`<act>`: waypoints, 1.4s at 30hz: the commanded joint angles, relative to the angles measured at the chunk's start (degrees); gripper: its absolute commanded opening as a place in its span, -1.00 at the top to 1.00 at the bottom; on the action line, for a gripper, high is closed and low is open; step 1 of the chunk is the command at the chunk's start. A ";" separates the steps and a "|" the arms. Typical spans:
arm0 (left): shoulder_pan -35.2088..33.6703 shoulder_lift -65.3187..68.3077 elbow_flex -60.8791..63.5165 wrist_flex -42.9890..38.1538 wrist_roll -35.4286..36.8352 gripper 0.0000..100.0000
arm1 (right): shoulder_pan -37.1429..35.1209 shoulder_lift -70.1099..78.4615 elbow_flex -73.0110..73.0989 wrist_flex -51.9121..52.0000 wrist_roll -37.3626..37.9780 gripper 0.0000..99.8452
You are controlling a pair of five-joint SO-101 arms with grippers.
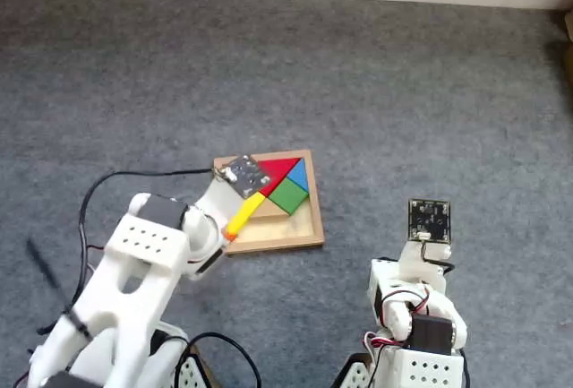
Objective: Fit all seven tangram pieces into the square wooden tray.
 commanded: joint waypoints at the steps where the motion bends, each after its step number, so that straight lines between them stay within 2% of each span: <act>1: 4.62 -4.35 -3.30 0.35 3.69 0.94 | 0.75 -0.66 3.91 -1.27 0.26 0.99; 6: 5.49 -0.75 -0.92 -8.70 9.32 0.91 | 0.75 -0.66 3.91 -1.27 0.26 0.99; 11: 5.32 3.47 -0.31 -11.69 14.15 0.51 | 0.75 -0.66 3.91 -1.27 0.26 0.99; 13: 4.26 2.86 -0.31 -11.69 15.30 0.43 | 0.75 -0.66 3.91 -1.27 0.26 0.99; 21: 2.68 0.48 -4.09 -7.47 15.12 0.49 | 0.75 -0.66 3.91 -1.27 0.26 0.99; 30: 2.59 14.90 -4.44 -8.88 15.03 0.49 | 0.75 -0.66 3.91 -1.27 0.26 0.99; 34: 2.59 20.70 -5.67 -10.37 13.71 0.58 | 0.75 -0.66 3.91 -1.27 0.26 0.99; 36: 2.59 22.29 -6.64 -9.76 11.69 0.62 | 0.75 -0.66 3.91 -1.27 0.26 0.99; 42: 3.03 23.16 -6.46 -9.93 11.43 0.64 | 0.75 -0.66 3.91 -1.27 0.26 0.99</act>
